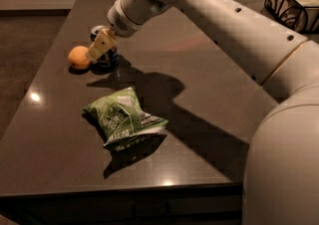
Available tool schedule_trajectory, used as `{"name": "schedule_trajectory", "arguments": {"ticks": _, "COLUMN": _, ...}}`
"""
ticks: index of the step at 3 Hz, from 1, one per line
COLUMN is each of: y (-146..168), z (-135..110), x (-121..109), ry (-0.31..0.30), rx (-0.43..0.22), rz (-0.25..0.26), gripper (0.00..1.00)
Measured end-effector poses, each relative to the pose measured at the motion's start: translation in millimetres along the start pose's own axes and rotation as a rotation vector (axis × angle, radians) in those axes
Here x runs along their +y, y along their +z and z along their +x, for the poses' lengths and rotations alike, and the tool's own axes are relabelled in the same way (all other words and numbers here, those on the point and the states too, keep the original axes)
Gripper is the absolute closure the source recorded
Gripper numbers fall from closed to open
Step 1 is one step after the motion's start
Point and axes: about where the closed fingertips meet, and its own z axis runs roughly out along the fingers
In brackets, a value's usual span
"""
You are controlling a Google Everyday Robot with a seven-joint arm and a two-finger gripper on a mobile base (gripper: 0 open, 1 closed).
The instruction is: Move pepsi can near orange
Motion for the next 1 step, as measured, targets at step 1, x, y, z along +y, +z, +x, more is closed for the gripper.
{"name": "schedule_trajectory", "arguments": {"ticks": 1, "y": 0.1, "z": 0.0, "x": 0.0, "ry": 0.0, "rx": 0.0, "rz": 0.0, "gripper": 0.0}}
